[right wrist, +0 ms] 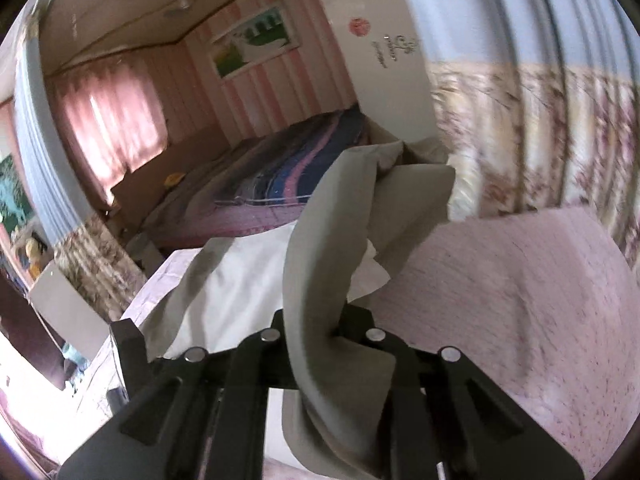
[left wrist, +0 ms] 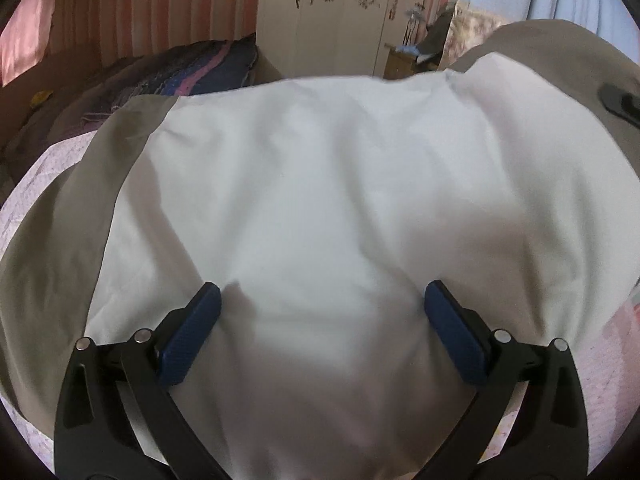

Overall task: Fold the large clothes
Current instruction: 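Grasp the olive edge with the right gripper and lift it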

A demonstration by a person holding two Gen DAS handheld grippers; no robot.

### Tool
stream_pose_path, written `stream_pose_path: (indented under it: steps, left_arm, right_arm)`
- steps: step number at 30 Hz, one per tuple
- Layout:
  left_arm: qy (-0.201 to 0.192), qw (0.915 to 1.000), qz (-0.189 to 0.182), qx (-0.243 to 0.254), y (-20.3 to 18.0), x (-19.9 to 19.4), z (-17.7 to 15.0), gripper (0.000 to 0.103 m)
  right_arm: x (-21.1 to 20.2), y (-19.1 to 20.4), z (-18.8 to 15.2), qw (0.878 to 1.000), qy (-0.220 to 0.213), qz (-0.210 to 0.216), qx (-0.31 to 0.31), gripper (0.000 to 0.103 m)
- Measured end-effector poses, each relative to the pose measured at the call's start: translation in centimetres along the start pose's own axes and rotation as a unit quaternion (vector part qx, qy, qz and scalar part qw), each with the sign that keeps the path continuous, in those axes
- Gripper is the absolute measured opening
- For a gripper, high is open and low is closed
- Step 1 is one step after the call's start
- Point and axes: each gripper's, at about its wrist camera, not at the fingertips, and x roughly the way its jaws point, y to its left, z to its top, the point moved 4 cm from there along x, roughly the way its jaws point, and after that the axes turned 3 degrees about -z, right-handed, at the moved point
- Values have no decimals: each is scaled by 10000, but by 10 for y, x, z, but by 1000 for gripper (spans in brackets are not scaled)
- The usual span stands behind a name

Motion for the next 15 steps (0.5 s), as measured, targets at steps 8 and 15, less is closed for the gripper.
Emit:
stream_pose_path:
  steps: [8, 15]
  left_arm:
    - [-878, 9924, 772, -378, 80, -89, 40, 100]
    - [-1041, 9792, 965, -1447, 178, -118, 30, 100]
  right_arm:
    - [21, 47, 3, 9993, 113, 280, 213, 11]
    - [63, 105, -6, 9964, 361, 651, 400, 11]
